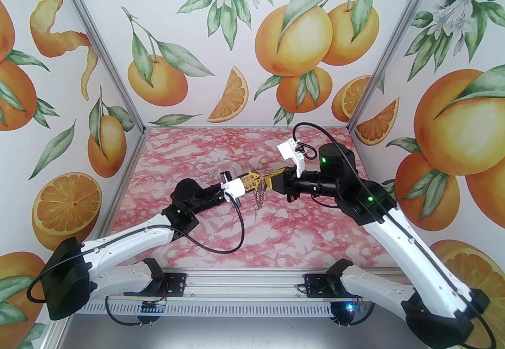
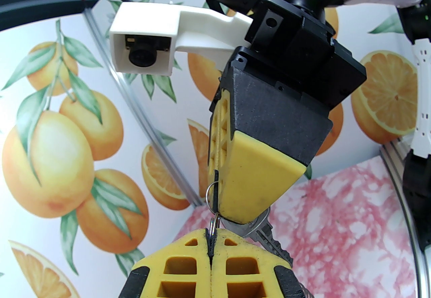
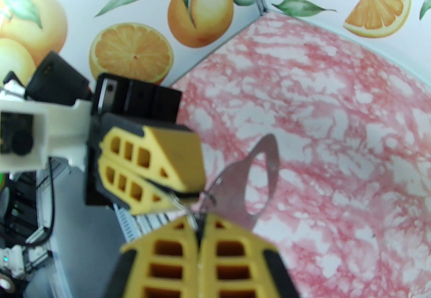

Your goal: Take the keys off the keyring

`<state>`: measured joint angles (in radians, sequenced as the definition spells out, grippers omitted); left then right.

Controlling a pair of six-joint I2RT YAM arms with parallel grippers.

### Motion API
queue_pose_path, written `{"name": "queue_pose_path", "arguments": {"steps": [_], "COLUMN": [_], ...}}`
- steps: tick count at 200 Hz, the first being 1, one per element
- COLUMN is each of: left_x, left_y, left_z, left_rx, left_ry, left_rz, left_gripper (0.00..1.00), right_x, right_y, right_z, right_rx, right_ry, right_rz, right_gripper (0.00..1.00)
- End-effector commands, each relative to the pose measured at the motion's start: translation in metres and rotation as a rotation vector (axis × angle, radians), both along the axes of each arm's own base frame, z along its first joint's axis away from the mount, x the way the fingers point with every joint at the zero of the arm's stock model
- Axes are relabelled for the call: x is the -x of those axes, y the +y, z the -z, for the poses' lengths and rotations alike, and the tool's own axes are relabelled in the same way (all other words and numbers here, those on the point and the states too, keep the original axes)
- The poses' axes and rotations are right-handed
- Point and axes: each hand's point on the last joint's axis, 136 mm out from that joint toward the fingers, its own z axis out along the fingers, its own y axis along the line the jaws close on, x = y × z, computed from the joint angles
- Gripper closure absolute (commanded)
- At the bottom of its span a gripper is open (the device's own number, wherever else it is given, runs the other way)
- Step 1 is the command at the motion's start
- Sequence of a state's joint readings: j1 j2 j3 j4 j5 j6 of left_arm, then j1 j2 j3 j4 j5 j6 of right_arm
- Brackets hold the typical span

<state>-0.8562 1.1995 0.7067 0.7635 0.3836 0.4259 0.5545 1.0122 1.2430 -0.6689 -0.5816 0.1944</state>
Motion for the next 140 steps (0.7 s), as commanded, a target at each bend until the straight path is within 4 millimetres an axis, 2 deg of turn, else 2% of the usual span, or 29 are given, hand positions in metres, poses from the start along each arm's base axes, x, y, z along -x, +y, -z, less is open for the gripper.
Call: {"name": "queue_pose_path", "arguments": {"steps": [1,77,140], "left_x": [-0.008,-0.015,-0.027], "left_y": [0.008,0.005,-0.004], "left_z": [-0.022,-0.025,-0.007], "left_rx": [0.073,0.082,0.004], "left_ry": [-0.050,-0.076,-0.053], "left_rz": [-0.049,-0.085,-0.125], "left_gripper": [1.00,1.00,0.98], "right_x": [0.010,0.029,0.027], "right_y": [0.000,-0.001,0.002], "right_z": [-0.020,-0.033,-0.046], "right_rx": [-0.065,-0.079,-0.072], "right_ry": [-0.078,-0.344,-0.434], "right_rz": [-0.050,-0.120,-0.134], "right_gripper": [1.00,1.00,1.00]}}
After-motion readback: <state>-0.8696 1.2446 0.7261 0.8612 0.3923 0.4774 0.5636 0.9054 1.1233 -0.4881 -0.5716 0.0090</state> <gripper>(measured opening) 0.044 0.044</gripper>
